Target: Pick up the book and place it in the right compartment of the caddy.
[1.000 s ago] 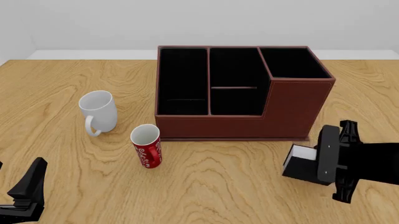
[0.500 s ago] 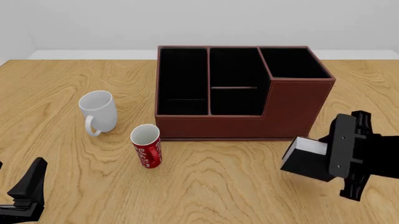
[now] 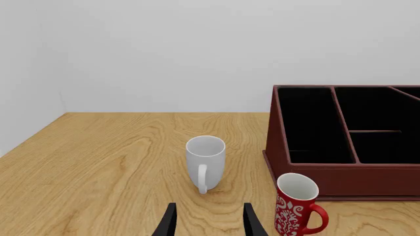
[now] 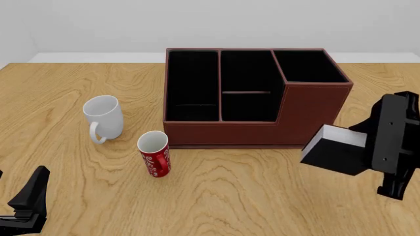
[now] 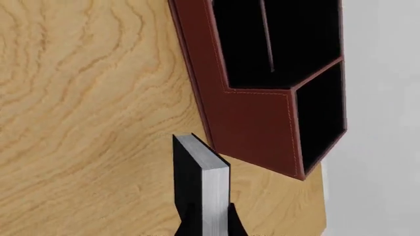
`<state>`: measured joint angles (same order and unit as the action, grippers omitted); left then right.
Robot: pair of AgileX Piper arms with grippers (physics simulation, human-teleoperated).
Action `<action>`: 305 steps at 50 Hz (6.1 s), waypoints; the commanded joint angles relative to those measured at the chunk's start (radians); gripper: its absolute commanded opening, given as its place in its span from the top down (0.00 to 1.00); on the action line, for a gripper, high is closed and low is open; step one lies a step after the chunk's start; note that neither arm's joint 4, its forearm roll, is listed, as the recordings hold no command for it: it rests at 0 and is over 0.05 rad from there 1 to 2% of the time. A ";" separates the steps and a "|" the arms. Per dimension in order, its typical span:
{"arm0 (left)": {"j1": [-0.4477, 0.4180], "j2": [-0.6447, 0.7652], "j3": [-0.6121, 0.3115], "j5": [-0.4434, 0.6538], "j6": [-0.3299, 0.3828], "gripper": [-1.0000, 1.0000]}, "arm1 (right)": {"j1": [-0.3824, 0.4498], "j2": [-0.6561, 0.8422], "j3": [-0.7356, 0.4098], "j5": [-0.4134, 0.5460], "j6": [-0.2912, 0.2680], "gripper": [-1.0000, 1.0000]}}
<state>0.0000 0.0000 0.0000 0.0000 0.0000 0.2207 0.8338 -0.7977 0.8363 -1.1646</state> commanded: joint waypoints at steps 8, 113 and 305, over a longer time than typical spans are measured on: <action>0.000 0.000 0.000 0.000 0.000 0.00 | 0.021 -0.037 -0.180 0.129 0.011 1.00; 0.000 0.000 0.000 0.000 0.000 0.00 | 0.025 0.505 -0.896 0.087 0.030 1.00; 0.000 0.000 0.000 0.000 0.000 0.00 | -0.142 0.849 -0.744 -0.275 0.168 1.00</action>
<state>0.0000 0.0000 0.0000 0.0000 0.0000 0.0842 1.6685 -1.5329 0.5839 -1.0304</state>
